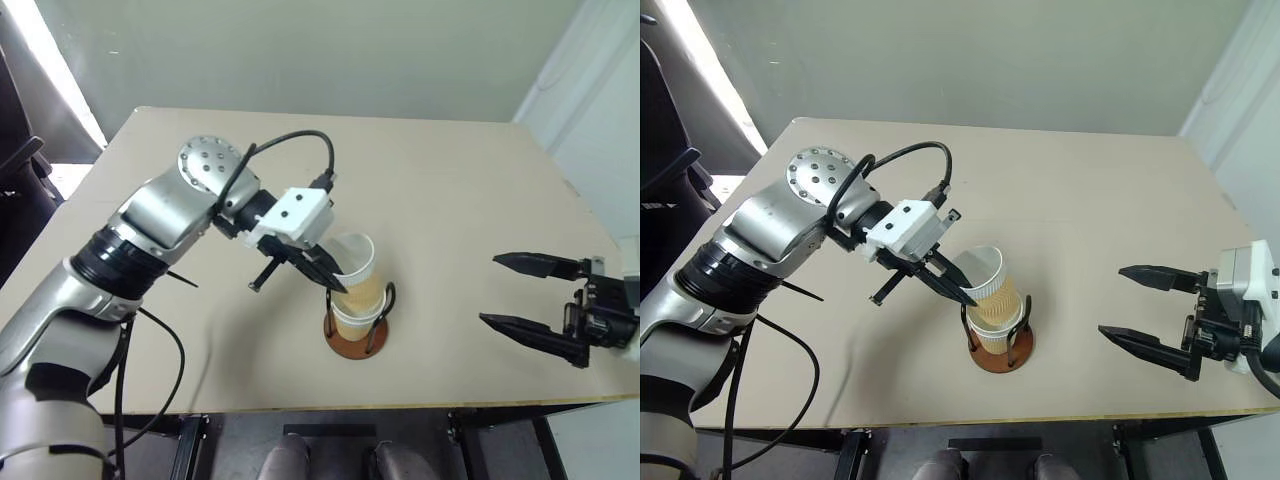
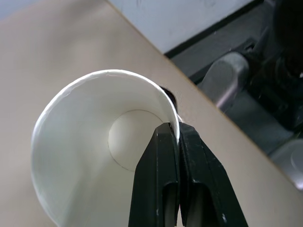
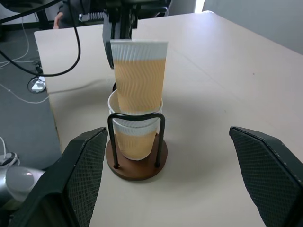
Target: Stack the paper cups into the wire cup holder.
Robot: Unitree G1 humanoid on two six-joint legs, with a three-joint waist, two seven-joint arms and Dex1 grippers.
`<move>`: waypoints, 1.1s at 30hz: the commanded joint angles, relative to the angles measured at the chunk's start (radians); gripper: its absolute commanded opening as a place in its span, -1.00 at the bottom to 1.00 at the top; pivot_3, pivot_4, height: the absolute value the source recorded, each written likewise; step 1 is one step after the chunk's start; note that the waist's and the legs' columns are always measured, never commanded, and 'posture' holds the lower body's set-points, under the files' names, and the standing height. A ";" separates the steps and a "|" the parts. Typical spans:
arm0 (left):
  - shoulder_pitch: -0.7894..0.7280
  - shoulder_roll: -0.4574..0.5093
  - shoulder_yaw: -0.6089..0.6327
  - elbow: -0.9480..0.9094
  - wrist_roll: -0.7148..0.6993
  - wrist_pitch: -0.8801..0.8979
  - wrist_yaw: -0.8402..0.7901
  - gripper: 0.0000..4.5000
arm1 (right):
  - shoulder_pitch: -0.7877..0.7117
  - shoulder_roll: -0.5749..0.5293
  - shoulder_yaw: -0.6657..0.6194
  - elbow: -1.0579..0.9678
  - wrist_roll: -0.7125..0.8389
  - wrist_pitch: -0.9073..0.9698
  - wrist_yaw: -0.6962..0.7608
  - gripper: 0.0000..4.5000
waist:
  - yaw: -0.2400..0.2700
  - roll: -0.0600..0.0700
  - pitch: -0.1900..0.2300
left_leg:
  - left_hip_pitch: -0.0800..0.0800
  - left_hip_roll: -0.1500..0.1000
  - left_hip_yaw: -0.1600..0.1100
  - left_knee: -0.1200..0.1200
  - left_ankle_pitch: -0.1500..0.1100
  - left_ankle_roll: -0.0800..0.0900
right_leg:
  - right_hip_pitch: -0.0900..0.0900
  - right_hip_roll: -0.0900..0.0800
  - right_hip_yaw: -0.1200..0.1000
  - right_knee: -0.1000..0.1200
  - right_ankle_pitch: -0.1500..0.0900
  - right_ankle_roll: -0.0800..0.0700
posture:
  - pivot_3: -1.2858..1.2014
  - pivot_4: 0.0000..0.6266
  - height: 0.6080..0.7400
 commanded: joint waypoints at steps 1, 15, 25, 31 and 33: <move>-0.035 0.001 0.004 0.003 -0.006 -0.028 -0.039 -0.81 | -0.013 -0.013 -0.006 -0.007 0.013 -0.012 -0.015 0.86 | 0.000 0.000 0.000 | 0.000 0.000 0.000 0.000 0.000 0.000 | 0.000 0.000 0.000 0.000 0.000 0.000 | 0.03 -0.52 1.00; -0.030 -0.088 0.116 0.085 0.048 0.013 -0.008 0.98 | -0.052 -0.018 0.043 0.026 -0.004 -0.030 -0.011 0.86 | 0.000 0.000 0.000 | 0.000 -0.005 0.004 0.001 -0.001 0.001 | -0.001 -0.001 0.011 0.000 0.000 0.006 | 0.03 -0.52 1.00; 0.259 0.145 0.514 0.125 0.012 0.257 0.120 0.98 | -0.240 -0.099 0.243 0.314 -0.128 -0.135 0.202 0.86 | -0.034 0.001 -0.001 | 0.000 -0.004 0.013 -0.002 -0.001 0.002 | -0.007 -0.002 0.018 0.001 0.000 0.008 | 0.03 -0.52 1.00; 0.685 0.307 0.883 0.082 -0.024 0.355 0.188 0.98 | -0.453 -0.109 0.378 0.614 -0.254 -0.237 0.335 0.86 | -0.037 0.002 -0.001 | -0.001 -0.003 0.014 -0.004 0.000 0.002 | -0.011 -0.002 0.019 0.002 0.000 0.007 | 0.03 -0.52 1.00; 0.837 0.314 1.032 0.121 -0.012 0.363 0.218 0.98 | -0.521 -0.096 0.415 0.714 -0.295 -0.270 0.358 0.86 | -0.038 0.002 -0.001 | 0.000 -0.003 0.015 -0.005 0.000 0.002 | -0.012 -0.002 0.019 0.002 0.000 0.007 | 0.03 -0.52 1.00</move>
